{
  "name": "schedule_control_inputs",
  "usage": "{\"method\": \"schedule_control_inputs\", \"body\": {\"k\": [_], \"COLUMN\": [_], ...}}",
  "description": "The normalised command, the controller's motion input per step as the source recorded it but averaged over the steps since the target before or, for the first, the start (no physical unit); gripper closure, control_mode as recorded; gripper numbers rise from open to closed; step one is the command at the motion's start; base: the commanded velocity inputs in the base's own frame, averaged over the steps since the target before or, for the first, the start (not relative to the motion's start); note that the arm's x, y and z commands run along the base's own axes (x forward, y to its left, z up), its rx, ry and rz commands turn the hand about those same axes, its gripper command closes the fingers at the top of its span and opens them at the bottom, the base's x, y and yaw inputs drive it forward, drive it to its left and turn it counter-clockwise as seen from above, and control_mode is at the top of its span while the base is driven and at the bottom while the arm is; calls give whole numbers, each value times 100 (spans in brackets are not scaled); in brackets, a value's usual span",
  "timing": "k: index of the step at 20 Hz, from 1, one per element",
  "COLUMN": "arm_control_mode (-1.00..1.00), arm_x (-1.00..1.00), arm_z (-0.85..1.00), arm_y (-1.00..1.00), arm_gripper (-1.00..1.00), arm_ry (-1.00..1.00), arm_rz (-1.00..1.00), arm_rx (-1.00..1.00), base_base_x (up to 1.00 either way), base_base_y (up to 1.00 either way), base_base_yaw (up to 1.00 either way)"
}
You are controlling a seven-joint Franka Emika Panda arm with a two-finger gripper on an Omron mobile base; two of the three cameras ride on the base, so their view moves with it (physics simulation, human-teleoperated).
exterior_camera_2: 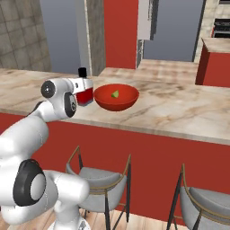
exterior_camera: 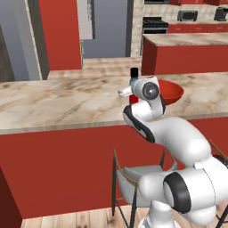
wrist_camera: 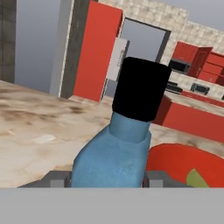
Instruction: There is a bowl on the dining counter. Grab a lemon wedge from the fridge and place it in the bowl. Then get the liquor bottle and glass cup from the cabinet and place them next to the bowl.
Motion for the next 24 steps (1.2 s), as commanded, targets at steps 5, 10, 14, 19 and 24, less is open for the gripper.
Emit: {"method": "schedule_control_inputs", "body": {"k": [5,10,14,19,24], "arm_control_mode": [-100,-100,-100,-100,-100], "arm_x": [26,18,16,-2,-3], "arm_z": [-12,-17,-24,-27,-21], "arm_y": [0,0,0,0,0], "arm_gripper": [100,100,100,100,-100], "arm_ry": [0,0,0,0,0], "arm_rz": [0,0,0,0,0], "arm_rx": [0,0,0,0,0], "base_base_x": [0,0,0,0,0], "base_base_y": [0,0,0,0,0], "base_base_yaw": [0,0,0,0,0]}}
